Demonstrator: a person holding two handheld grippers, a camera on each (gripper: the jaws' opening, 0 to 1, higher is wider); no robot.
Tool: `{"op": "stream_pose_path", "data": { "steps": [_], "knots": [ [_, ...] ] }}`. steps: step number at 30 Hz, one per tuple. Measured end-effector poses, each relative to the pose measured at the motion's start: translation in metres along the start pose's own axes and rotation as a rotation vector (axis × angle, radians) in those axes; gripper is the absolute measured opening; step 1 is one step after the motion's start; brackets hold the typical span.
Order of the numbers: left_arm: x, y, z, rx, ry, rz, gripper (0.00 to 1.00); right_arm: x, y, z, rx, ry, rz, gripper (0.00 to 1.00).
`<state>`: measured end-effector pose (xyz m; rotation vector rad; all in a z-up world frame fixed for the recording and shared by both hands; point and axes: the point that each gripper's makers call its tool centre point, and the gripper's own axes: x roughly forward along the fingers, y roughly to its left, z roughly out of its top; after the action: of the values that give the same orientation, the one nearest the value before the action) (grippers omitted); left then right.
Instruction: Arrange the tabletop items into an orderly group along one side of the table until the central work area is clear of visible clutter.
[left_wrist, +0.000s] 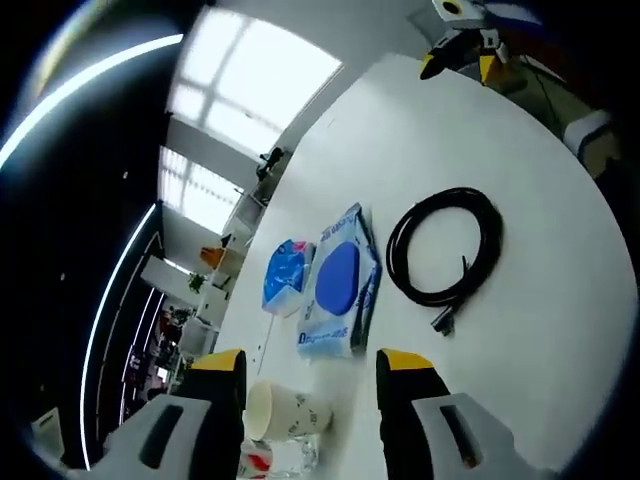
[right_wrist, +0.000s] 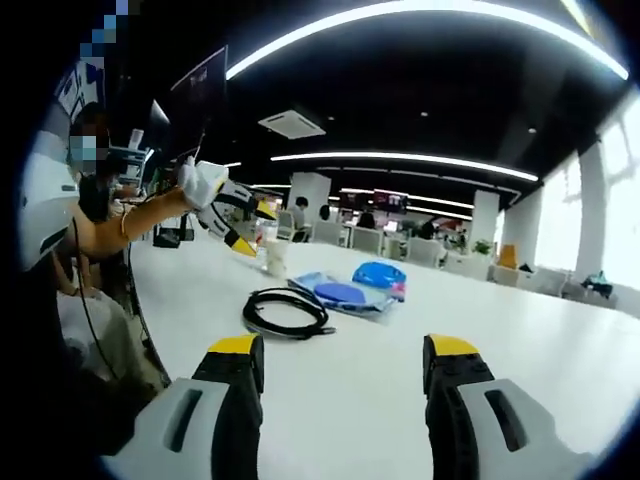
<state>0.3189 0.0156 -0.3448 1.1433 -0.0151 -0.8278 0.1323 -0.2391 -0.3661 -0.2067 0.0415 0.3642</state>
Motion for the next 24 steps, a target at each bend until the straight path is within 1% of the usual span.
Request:
{"op": "stream_pose_path", "data": {
  "steps": [5,9,11,15,17,23,24],
  "knots": [
    [-0.001,-0.004,-0.003,-0.052,-0.005,0.020,0.52,0.003,0.001,0.000,-0.013,0.017,-0.003,0.61],
    [-0.003,-0.009,-0.001,-0.061,-0.011,0.033,0.51,0.006,0.002,0.001,-0.040,0.024,0.000,0.59],
    [-0.002,-0.013,-0.001,-0.063,-0.012,0.032,0.51,0.008,0.005,0.002,-0.059,0.027,0.017,0.57],
    [0.001,-0.014,-0.004,-0.069,-0.013,0.046,0.49,0.008,0.013,0.009,-0.130,0.016,0.050,0.49],
    [0.004,-0.019,-0.006,-0.069,-0.005,0.030,0.49,0.008,0.014,0.010,-0.132,0.017,0.055,0.48],
    [0.008,-0.026,-0.010,-0.066,0.010,0.019,0.49,0.011,0.009,0.010,-0.126,0.020,0.035,0.49],
    [0.009,-0.028,-0.010,-0.065,0.004,0.017,0.48,0.012,0.009,0.010,-0.127,0.023,0.035,0.49]
  ]
}}
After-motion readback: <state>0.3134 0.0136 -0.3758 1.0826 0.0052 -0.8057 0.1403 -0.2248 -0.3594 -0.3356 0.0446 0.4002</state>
